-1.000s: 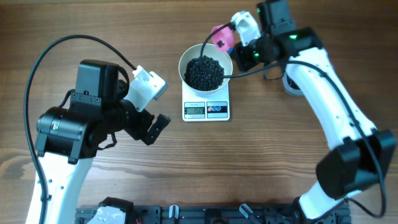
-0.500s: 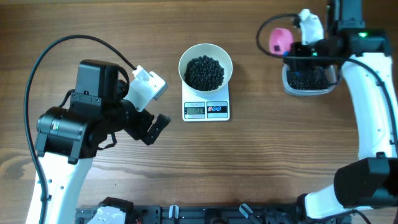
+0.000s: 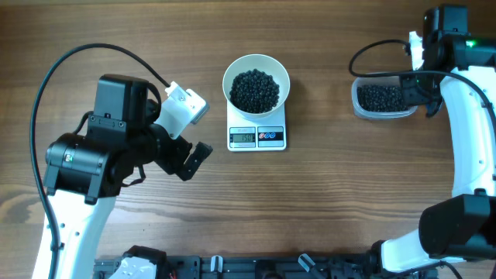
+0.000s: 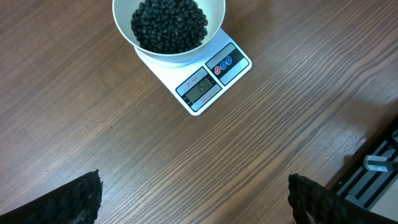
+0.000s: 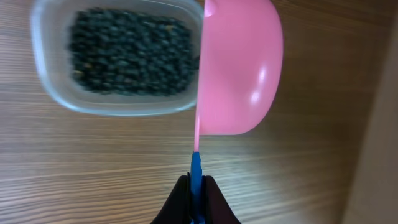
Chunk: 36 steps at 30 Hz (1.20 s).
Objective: Scoop item into bowl and weigh 150g on scale
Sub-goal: 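Move the scoop right back over the bean tub, then lower the pink scoop onto the table in front of the tub and release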
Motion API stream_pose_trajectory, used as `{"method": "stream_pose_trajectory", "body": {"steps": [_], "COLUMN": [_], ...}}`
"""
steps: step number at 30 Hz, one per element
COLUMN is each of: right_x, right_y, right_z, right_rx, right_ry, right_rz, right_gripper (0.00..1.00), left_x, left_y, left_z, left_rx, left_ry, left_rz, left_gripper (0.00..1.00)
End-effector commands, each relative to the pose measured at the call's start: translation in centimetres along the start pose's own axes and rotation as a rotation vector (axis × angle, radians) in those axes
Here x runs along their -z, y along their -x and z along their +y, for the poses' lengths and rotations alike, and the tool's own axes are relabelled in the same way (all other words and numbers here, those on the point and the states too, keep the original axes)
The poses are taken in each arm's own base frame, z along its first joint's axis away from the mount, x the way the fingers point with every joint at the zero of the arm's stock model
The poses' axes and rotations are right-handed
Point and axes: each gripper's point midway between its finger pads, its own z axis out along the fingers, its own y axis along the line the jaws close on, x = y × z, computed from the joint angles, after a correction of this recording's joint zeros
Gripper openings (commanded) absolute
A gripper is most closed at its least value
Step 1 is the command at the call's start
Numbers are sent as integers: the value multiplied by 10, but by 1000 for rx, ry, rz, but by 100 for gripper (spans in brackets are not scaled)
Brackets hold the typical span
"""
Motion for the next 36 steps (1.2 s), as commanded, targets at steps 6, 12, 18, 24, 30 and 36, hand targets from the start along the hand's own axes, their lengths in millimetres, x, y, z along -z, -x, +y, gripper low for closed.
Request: {"method": "stream_pose_trajectory", "body": {"steps": [6,12,18,24,30,36], "right_x": [18,21,61,132,113,64], "right_y": [8,17,18,-30,-67,-80], "right_z": [-14,-17,4,-8,45,129], "right_rx": [80,63,-71,-301,-345,-388], "right_ry": [-152,-163,139,466,762,1257], "right_rz": [-32,-74,-260,-447,-378,-385], "right_gripper": [4,4,4,4,4,4], "left_x": [3,3,3,3,3,3], "left_y": [5,5,5,5,5,5], "left_z": [1,1,1,1,1,1], "left_rx": [1,1,1,1,1,1], "left_ry": [5,5,5,4,5,5], "left_rz": [-14,-14,-14,-14,-14,-14], "left_gripper": [100,100,100,100,100,100]}}
